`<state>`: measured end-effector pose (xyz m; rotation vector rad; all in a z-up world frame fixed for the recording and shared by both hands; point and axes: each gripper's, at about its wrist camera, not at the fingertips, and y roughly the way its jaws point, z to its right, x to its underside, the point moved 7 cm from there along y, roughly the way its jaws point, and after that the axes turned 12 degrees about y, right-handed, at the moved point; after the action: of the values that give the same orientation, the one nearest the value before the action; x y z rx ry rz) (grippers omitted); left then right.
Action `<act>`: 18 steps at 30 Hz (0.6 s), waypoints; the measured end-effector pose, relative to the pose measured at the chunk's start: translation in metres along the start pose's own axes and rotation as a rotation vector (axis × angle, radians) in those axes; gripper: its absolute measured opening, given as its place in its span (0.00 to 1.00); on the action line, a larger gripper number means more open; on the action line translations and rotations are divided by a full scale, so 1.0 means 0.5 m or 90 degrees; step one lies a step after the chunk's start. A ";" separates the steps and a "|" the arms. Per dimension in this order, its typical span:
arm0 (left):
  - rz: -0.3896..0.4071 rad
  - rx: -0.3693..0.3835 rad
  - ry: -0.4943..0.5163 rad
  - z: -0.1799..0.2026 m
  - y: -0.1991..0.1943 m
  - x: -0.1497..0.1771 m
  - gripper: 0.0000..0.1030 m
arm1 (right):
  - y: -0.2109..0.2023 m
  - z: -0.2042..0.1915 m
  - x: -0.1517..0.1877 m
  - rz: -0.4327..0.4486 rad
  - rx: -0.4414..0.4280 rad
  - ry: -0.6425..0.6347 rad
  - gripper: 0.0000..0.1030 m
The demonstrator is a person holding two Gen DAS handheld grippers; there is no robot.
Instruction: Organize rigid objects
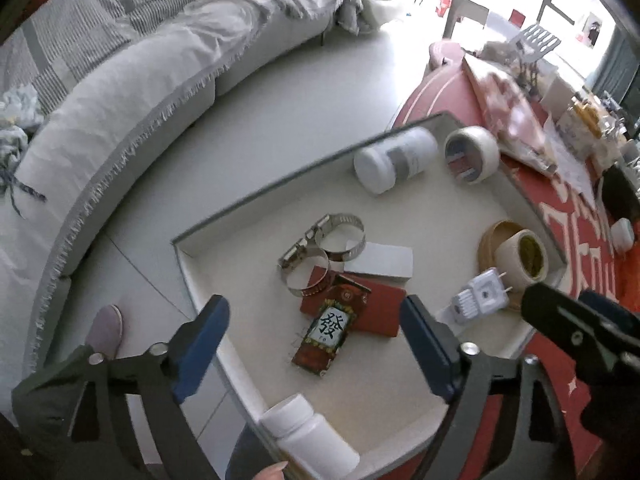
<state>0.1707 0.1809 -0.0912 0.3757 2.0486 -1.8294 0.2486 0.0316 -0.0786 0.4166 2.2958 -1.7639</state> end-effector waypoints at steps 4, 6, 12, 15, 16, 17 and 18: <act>0.077 0.009 -0.019 -0.009 -0.094 -0.001 0.99 | -0.060 0.015 0.012 0.028 -0.012 0.033 0.99; 0.091 0.048 -0.027 -0.010 -0.132 0.010 0.99 | -0.088 0.017 0.013 0.040 -0.022 0.053 0.99; -0.031 0.090 -0.070 -0.021 -0.135 0.046 0.99 | -0.128 0.012 0.016 0.018 0.020 0.040 0.99; -0.076 0.048 -0.074 -0.036 -0.144 0.060 1.00 | -0.133 0.003 0.022 -0.033 0.067 0.007 0.99; -0.080 0.046 -0.079 -0.041 -0.152 0.061 0.99 | -0.138 -0.008 0.023 -0.049 0.065 -0.005 0.99; -0.084 0.033 -0.081 -0.045 -0.161 0.061 0.99 | -0.145 -0.019 0.022 -0.058 0.060 -0.013 0.99; -0.084 0.017 -0.079 -0.049 -0.170 0.059 1.00 | -0.152 -0.026 0.022 -0.061 0.058 -0.018 0.99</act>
<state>0.1052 0.1934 -0.0259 0.1324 2.0077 -1.9071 0.2116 0.0267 -0.0104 0.2995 2.2578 -1.9132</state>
